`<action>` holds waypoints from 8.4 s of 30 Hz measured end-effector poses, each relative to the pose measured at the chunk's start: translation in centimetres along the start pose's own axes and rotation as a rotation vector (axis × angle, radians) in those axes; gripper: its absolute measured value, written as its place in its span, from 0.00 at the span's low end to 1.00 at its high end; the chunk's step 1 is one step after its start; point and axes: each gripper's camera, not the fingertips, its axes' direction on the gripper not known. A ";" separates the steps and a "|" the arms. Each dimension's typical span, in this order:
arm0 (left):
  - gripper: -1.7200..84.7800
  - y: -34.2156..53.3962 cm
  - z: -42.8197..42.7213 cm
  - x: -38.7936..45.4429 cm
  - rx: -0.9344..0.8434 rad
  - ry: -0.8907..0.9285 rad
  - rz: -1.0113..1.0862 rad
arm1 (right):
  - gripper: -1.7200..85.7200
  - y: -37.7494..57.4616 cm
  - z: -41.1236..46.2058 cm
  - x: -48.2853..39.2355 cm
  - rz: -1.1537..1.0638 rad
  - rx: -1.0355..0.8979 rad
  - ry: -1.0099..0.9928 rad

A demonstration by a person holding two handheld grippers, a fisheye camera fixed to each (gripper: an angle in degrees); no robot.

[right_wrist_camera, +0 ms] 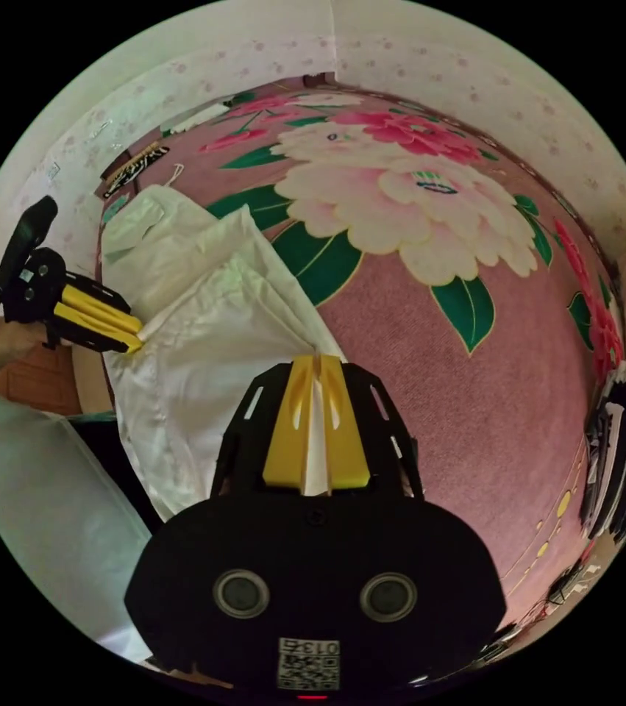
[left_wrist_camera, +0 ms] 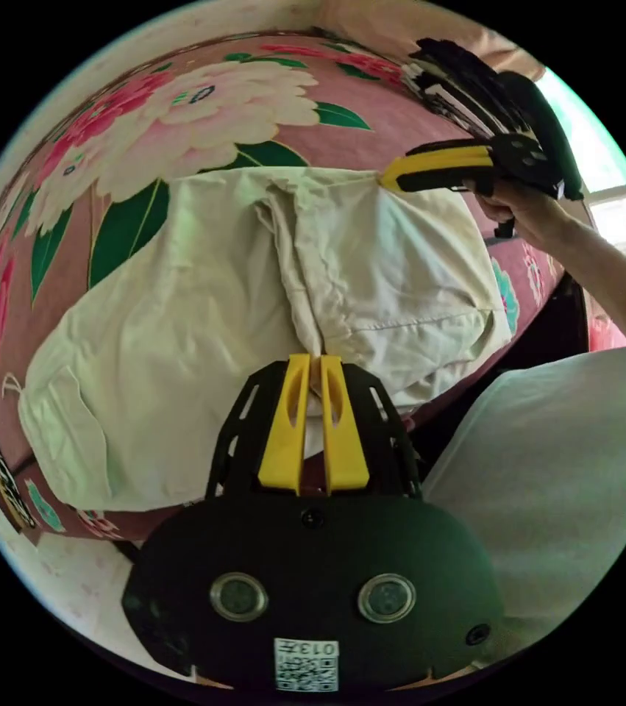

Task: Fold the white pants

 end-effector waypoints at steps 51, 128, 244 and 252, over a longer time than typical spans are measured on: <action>0.09 19.9 -14.9 -7.2 0.469 -0.257 -0.819 | 0.07 -14.6 -13.1 -2.4 -0.259 0.210 -0.145; 0.13 0.6 -4.1 20.2 0.334 -0.073 0.461 | 0.03 25.1 3.3 0.0 0.093 0.150 -0.045; 0.02 -9.2 20.7 29.7 0.591 -0.158 0.427 | 0.04 52.3 28.6 -1.3 0.619 0.631 0.703; 0.02 -5.1 17.8 30.3 0.734 -0.167 0.573 | 0.02 48.4 24.9 -7.6 0.462 0.601 0.682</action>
